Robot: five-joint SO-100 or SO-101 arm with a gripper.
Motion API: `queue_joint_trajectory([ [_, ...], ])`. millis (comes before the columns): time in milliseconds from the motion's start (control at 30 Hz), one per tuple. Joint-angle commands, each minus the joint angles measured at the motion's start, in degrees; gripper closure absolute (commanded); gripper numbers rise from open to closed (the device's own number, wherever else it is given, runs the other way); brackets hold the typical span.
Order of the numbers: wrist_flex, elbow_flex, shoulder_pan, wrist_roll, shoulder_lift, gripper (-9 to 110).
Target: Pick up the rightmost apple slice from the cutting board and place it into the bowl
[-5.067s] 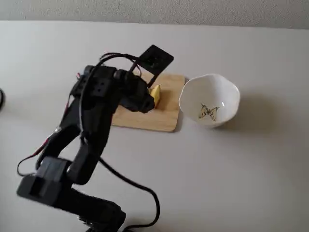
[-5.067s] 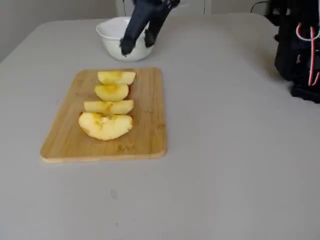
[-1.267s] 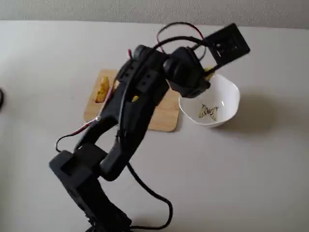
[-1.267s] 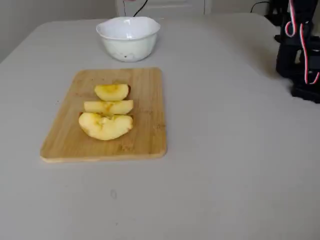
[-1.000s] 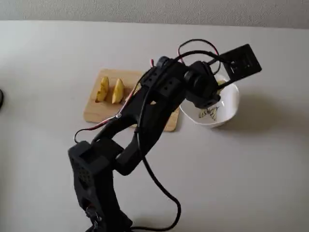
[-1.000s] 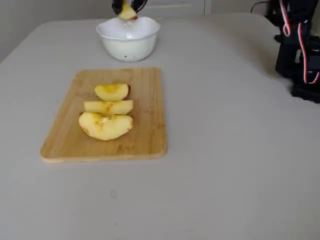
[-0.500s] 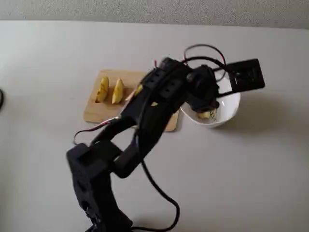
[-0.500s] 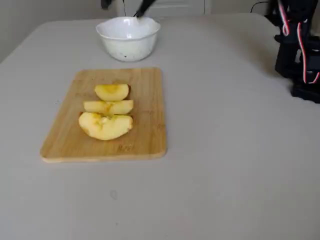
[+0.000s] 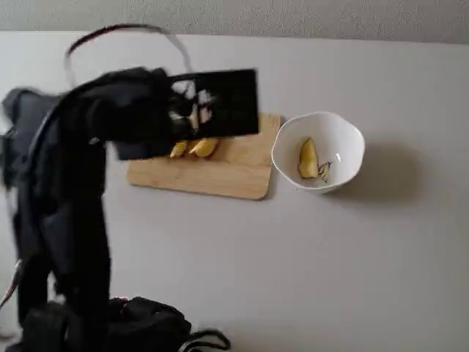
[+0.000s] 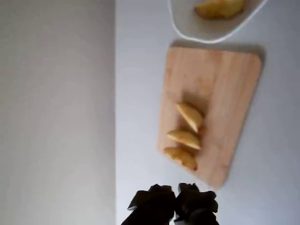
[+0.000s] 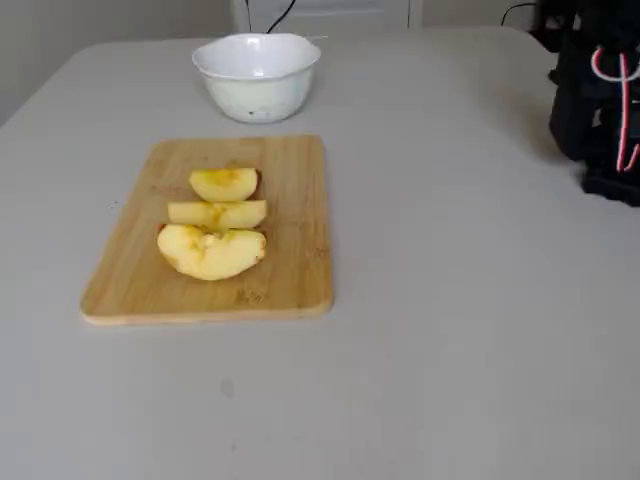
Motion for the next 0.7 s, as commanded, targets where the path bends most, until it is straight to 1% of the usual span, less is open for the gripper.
queue_joint_trajectory([
  [0,-9.23,31.99,-3.08,1.58,33.05,101],
  [67,-11.95,45.62,-3.34,-1.49,46.76,101],
  [133,-11.60,55.90,-2.55,-4.57,56.87,101],
  [267,-9.67,65.39,1.23,-5.10,57.13,101],
  [433,-9.05,75.41,2.46,-5.27,57.13,101],
  [567,-9.76,80.68,3.69,-5.63,57.13,101],
  [667,-9.67,80.68,5.10,-4.83,57.04,101],
])
